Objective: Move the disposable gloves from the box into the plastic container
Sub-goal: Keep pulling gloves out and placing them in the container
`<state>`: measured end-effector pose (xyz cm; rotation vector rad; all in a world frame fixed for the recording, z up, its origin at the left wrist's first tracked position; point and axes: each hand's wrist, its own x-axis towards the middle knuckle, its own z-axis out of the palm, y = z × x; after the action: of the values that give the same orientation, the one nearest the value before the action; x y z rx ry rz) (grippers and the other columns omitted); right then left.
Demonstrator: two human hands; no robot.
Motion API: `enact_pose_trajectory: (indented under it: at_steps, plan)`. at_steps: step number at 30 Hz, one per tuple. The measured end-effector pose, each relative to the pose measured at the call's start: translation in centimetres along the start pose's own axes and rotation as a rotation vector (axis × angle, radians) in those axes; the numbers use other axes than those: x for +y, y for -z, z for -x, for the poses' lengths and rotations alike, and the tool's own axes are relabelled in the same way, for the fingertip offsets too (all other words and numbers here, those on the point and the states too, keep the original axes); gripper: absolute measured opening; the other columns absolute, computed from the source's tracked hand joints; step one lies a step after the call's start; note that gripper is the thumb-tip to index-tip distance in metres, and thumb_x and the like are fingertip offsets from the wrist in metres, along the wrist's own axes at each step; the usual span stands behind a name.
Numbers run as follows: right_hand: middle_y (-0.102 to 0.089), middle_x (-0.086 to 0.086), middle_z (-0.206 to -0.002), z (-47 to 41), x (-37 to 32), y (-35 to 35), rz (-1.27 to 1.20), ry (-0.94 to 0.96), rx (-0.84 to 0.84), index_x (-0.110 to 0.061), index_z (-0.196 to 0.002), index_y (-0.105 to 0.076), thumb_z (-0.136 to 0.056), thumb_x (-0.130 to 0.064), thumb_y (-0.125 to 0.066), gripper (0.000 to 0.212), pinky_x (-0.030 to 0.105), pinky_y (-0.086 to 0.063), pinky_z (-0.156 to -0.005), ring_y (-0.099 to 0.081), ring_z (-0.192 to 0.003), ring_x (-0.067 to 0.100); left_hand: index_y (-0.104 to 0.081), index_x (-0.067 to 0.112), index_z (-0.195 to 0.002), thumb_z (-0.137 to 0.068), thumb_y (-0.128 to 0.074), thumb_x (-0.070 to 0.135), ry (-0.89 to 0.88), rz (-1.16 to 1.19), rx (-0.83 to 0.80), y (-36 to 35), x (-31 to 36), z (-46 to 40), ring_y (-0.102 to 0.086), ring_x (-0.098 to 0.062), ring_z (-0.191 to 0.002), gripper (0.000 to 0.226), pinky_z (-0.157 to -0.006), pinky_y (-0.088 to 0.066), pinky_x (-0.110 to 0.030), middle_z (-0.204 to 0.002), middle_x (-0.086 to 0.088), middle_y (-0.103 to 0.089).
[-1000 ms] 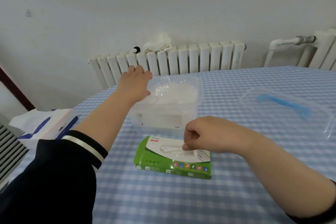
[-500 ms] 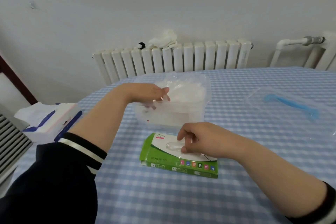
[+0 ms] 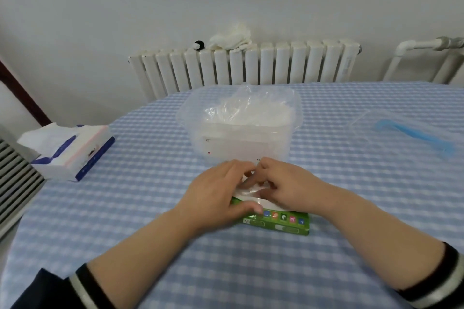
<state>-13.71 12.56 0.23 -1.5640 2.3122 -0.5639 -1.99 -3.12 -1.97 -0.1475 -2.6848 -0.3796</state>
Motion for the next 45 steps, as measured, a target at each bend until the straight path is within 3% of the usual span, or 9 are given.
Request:
enact_pose_trajectory:
  at_steps: [3, 11, 16, 20, 24, 29, 32, 38, 45]
  plan:
    - [-0.045, -0.019, -0.093, -0.1, -0.1, -0.2, 0.056, 0.013, 0.045, -0.036, -0.109, -0.071, -0.094, -0.034, -0.059, 0.019, 0.023, -0.043, -0.076, -0.048, -0.083, 0.0, -0.043, 0.026, -0.138, -0.069, -0.057, 0.077, 0.091, 0.045, -0.161, -0.3, 0.0, 0.4, -0.043, -0.004, -0.116, 0.087, -0.092, -0.027, -0.016, -0.129, 0.013, -0.054]
    - [-0.048, -0.015, -0.096, 0.3, -0.6, 1.2, 0.068, 0.015, 0.038, -0.029, -0.086, -0.059, -0.096, -0.033, -0.055, 0.011, 0.025, -0.041, -0.078, -0.05, -0.082, 0.002, -0.031, 0.032, -0.147, -0.071, -0.063, 0.075, 0.183, 0.126, -0.226, -0.5, -0.1, 0.3, -0.036, -0.003, -0.13, 0.093, -0.105, -0.025, -0.018, -0.142, 0.018, -0.045]
    - [-0.059, -0.018, -0.082, 0.4, -0.4, 0.6, -0.234, 0.01, 0.145, -0.031, -0.083, -0.053, -0.098, -0.03, -0.052, 0.016, 0.012, -0.039, -0.068, -0.052, -0.075, -0.005, -0.03, 0.036, -0.145, -0.07, -0.071, 0.068, 0.205, 0.145, -0.224, 0.1, 0.5, 0.2, -0.039, -0.002, -0.123, 0.091, -0.095, -0.027, -0.015, -0.135, 0.019, -0.048]
    - [-0.06, -0.006, -0.071, 0.8, -1.6, 1.2, -0.51, 0.097, 0.474, -0.024, -0.082, -0.052, -0.1, -0.02, -0.048, 0.018, 0.016, -0.041, -0.065, -0.053, -0.066, 0.001, -0.031, 0.037, -0.144, -0.067, -0.073, 0.07, 0.252, 0.124, -0.248, 0.3, 0.6, 0.1, -0.043, -0.006, -0.118, 0.094, -0.088, -0.029, -0.016, -0.129, 0.016, -0.05]
    - [-0.069, 0.007, -0.072, 1.7, -3.2, 4.0, -0.781, 0.123, 0.904, -0.023, -0.086, -0.05, -0.102, -0.021, -0.045, 0.017, 0.041, -0.047, -0.056, -0.056, -0.064, 0.04, -0.035, 0.035, -0.141, -0.066, -0.075, 0.067, 0.261, 0.158, -0.284, 0.5, 0.7, 0.1, -0.034, 0.007, -0.114, 0.091, -0.096, -0.026, -0.014, -0.125, 0.03, -0.042]
    - [-0.072, -0.003, -0.074, 2.2, -3.4, 5.0, -0.954, 0.068, 0.844, -0.019, -0.101, -0.05, -0.098, -0.002, -0.049, 0.017, 0.019, -0.046, -0.05, -0.054, -0.049, 0.01, -0.043, 0.037, -0.136, -0.067, -0.078, 0.059, 0.287, 0.195, -0.34, 0.7, 0.4, -0.1, -0.04, 0.0, -0.119, 0.081, -0.103, -0.033, -0.02, -0.128, 0.024, -0.046]
    - [-0.07, -0.003, -0.08, 1.8, -3.1, 4.7, -0.942, 0.096, 0.744, -0.021, -0.11, -0.051, -0.094, 0.004, -0.053, 0.03, 0.02, -0.044, -0.05, -0.048, -0.048, 0.01, -0.052, 0.039, -0.118, -0.065, -0.069, 0.065, 0.365, 0.488, -0.289, 1.1, 0.1, -0.1, -0.053, 0.005, -0.106, 0.061, -0.094, -0.043, -0.022, -0.116, 0.024, -0.055]
    - [-0.064, -0.009, -0.092, 1.7, -2.3, 4.2, -0.67, 0.18, 0.671, -0.041, -0.116, -0.052, -0.09, -0.005, -0.063, 0.047, 0.019, -0.043, -0.064, -0.047, -0.063, 0.025, -0.067, 0.012, -0.117, -0.063, -0.038, 0.092, 0.439, 1.255, 0.017, 4.3, 0.6, -1.6, -0.066, -0.023, -0.111, 0.1, -0.091, -0.052, -0.031, -0.116, -0.009, -0.071]
    - [-0.055, -0.011, -0.103, 2.4, -2.8, 4.4, -0.15, 0.393, 0.749, -0.029, -0.123, -0.055, -0.091, 0.004, -0.058, 0.046, 0.017, -0.044, -0.075, -0.053, -0.084, 0.01, -0.071, 0.01, -0.104, -0.073, -0.04, 0.071, 0.665, 0.92, -0.215, 7.4, 1.2, -4.0, -0.07, -0.027, -0.1, 0.075, -0.094, -0.055, -0.042, -0.101, -0.01, -0.075]
